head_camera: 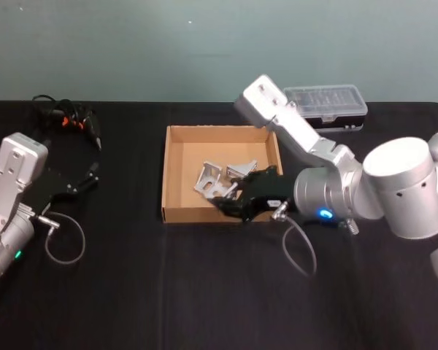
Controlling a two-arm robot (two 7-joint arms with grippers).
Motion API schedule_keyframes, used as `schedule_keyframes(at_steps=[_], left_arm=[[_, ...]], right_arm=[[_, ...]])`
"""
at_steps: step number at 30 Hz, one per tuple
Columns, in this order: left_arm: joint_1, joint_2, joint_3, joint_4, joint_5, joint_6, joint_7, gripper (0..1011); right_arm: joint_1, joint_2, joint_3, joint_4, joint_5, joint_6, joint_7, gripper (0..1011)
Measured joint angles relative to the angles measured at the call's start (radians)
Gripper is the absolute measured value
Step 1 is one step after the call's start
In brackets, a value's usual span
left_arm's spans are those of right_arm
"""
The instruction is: Use one hand to pick up the angle iron from the table and place it into the box.
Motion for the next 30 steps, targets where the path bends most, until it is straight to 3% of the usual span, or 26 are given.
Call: schedule_keyframes(at_steps=[11, 30], left_arm=[[0.0, 0.0, 0.0, 0.0, 0.0, 0.0, 0.0, 1011], [0.0, 0.0, 0.0, 0.0, 0.0, 0.0, 0.0, 1011]], right_arm=[[0.037, -0.024, 0.024, 0.101, -0.01, 0.009, -0.02, 470], [0.077, -0.069, 0.018, 0.231, -0.039, -0.002, -0.015, 469]])
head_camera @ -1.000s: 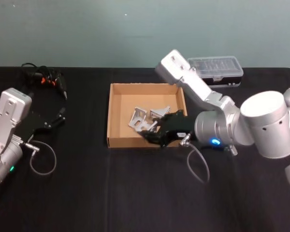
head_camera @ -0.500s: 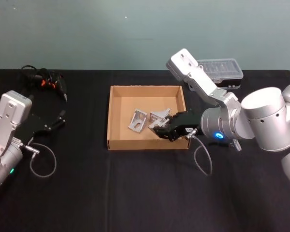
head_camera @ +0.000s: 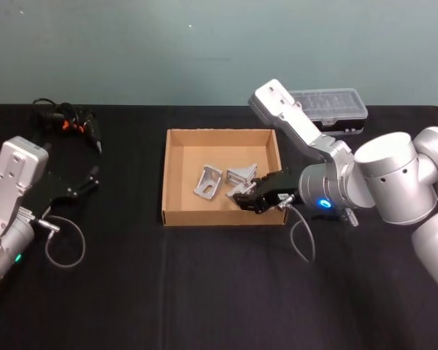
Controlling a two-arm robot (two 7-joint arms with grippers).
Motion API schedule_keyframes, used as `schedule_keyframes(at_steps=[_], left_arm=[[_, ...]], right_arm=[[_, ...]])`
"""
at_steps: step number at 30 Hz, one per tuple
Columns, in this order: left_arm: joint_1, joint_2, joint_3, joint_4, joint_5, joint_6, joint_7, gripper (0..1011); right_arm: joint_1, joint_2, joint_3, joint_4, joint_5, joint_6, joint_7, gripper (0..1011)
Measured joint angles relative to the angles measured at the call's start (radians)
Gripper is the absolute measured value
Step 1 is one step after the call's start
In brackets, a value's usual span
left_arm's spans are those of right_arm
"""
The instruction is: Use one hand to pick up the angle iron from the table and place it into the box.
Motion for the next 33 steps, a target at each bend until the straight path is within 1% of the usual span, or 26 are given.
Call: schedule_keyframes(at_steps=[12, 22, 23, 24, 25, 26, 30, 31, 33], left_arm=[[0.0, 0.0, 0.0, 0.0, 0.0, 0.0, 0.0, 1011], [0.0, 0.0, 0.0, 0.0, 0.0, 0.0, 0.0, 1011], [0.0, 0.0, 0.0, 0.0, 0.0, 0.0, 0.0, 1011], [0.0, 0.0, 0.0, 0.0, 0.0, 0.0, 0.0, 1011], [0.0, 0.0, 0.0, 0.0, 0.0, 0.0, 0.0, 1011], [0.0, 0.0, 0.0, 0.0, 0.0, 0.0, 0.0, 1011], [0.0, 0.0, 0.0, 0.0, 0.0, 0.0, 0.0, 1011], [0.0, 0.0, 0.0, 0.0, 0.0, 0.0, 0.0, 1011], [0.0, 0.0, 0.0, 0.0, 0.0, 0.0, 0.0, 1011]], right_arm=[[0.024, -0.033, -0.003, 0.06, -0.009, 0.01, 0.007, 469], [0.024, -0.031, -0.004, 0.057, -0.009, 0.011, 0.007, 473], [0.024, -0.031, -0.004, 0.057, -0.009, 0.011, 0.007, 487], [0.024, -0.031, -0.004, 0.056, -0.009, 0.011, 0.007, 533], [0.024, -0.031, -0.004, 0.056, -0.009, 0.011, 0.007, 554], [0.023, -0.031, -0.004, 0.055, -0.009, 0.011, 0.007, 611], [0.023, -0.03, -0.004, 0.055, -0.009, 0.011, 0.007, 691], [0.023, -0.03, -0.004, 0.054, -0.009, 0.011, 0.007, 748], [0.023, -0.03, -0.004, 0.054, -0.009, 0.01, 0.007, 802]])
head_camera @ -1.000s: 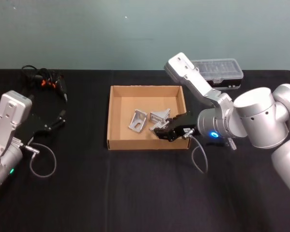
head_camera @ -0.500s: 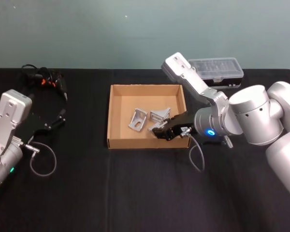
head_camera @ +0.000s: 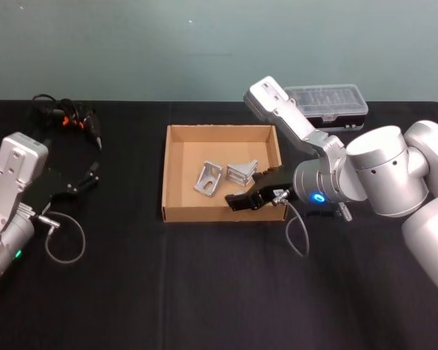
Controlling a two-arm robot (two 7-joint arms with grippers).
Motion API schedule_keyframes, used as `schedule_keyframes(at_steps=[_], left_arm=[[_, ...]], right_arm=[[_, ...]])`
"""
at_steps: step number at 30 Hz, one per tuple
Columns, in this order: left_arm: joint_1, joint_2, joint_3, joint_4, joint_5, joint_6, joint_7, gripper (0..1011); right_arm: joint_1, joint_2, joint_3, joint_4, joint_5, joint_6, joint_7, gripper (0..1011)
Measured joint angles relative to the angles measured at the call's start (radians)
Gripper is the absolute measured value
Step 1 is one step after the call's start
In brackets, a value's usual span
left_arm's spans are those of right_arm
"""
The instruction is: Use one hand to pick up the angle iron from the table and place it into the box.
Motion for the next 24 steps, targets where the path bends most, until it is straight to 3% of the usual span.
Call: schedule_keyframes(at_steps=[7, 15, 19, 24], left_arm=[[0.0, 0.0, 0.0, 0.0, 0.0, 0.0, 0.0, 1011], [0.0, 0.0, 0.0, 0.0, 0.0, 0.0, 0.0, 1011], [0.0, 0.0, 0.0, 0.0, 0.0, 0.0, 0.0, 1011], [0.0, 0.0, 0.0, 0.0, 0.0, 0.0, 0.0, 1011]], right_arm=[[-0.001, 0.001, 0.0, -0.001, 0.0, -0.001, 0.0, 993], [-0.025, 0.01, 0.007, -0.037, 0.0, -0.019, -0.004, 1003], [-0.069, 0.015, 0.03, -0.087, -0.011, -0.056, -0.042, 1003], [-0.162, 0.004, 0.08, -0.153, -0.045, -0.163, -0.145, 1003]])
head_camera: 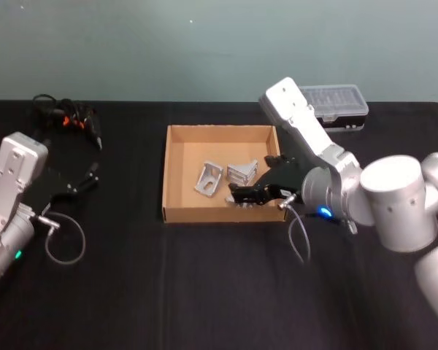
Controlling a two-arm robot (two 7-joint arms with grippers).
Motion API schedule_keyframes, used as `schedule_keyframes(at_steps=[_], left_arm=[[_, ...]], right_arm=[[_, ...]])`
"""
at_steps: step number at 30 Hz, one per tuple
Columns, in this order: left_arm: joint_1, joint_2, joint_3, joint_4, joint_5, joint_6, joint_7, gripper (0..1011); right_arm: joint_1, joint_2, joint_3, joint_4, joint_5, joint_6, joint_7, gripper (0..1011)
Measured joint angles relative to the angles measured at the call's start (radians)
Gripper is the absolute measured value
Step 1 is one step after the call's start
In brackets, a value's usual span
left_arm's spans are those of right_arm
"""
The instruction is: Use one hand to pick up the angle iron from the table and place it into the box.
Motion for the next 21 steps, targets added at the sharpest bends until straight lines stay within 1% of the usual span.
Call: schedule_keyframes(at_steps=[1, 2, 3, 4, 5, 6, 7, 8, 10, 11, 14, 15, 17, 20, 21], left_arm=[[0.0, 0.0, 0.0, 0.0, 0.0, 0.0, 0.0, 1011], [0.0, 0.0, 0.0, 0.0, 0.0, 0.0, 0.0, 1011], [0.0, 0.0, 0.0, 0.0, 0.0, 0.0, 0.0, 1011], [0.0, 0.0, 0.0, 0.0, 0.0, 0.0, 0.0, 1011], [0.0, 0.0, 0.0, 0.0, 0.0, 0.0, 0.0, 1011], [0.0, 0.0, 0.0, 0.0, 0.0, 0.0, 0.0, 1011], [0.0, 0.0, 0.0, 0.0, 0.0, 0.0, 0.0, 1011], [0.0, 0.0, 0.0, 0.0, 0.0, 0.0, 0.0, 1011], [0.0, 0.0, 0.0, 0.0, 0.0, 0.0, 0.0, 1011], [0.0, 0.0, 0.0, 0.0, 0.0, 0.0, 0.0, 1011], [0.0, 0.0, 0.0, 0.0, 0.0, 0.0, 0.0, 1011], [0.0, 0.0, 0.0, 0.0, 0.0, 0.0, 0.0, 1011], [0.0, 0.0, 0.0, 0.0, 0.0, 0.0, 0.0, 1011], [0.0, 0.0, 0.0, 0.0, 0.0, 0.0, 0.0, 1011], [0.0, 0.0, 0.0, 0.0, 0.0, 0.0, 0.0, 1011]], right_arm=[[-0.013, -0.004, 0.006, -0.007, -0.008, -0.017, -0.019, 1003], [-0.035, -0.012, 0.015, -0.017, -0.023, -0.049, -0.054, 1003], [-0.046, -0.017, 0.02, -0.021, -0.032, -0.067, -0.076, 1003], [-0.066, -0.028, 0.029, -0.025, -0.048, -0.102, -0.115, 1003], [-0.066, -0.028, 0.029, -0.025, -0.048, -0.102, -0.115, 1003], [-0.081, -0.04, 0.036, -0.025, -0.065, -0.136, -0.152, 1003], [-0.086, -0.045, 0.039, -0.023, -0.073, -0.153, -0.168, 1003], [-0.094, -0.056, 0.044, -0.011, -0.087, -0.184, -0.196, 1003], [-0.096, -0.065, 0.048, 0.002, -0.099, -0.212, -0.218, 1002], [-0.096, -0.074, 0.052, 0.021, -0.108, -0.235, -0.234, 1003], [-0.092, -0.087, 0.057, 0.053, -0.126, -0.266, -0.261, 1003], [-0.087, -0.096, 0.061, 0.076, -0.139, -0.285, -0.282, 1003], [-0.083, -0.106, 0.063, 0.098, -0.152, -0.304, -0.302, 1003], [-0.077, -0.125, 0.068, 0.15, -0.188, -0.358, -0.357, 1003], [-0.076, -0.128, 0.068, 0.156, -0.194, -0.365, -0.365, 1003]])
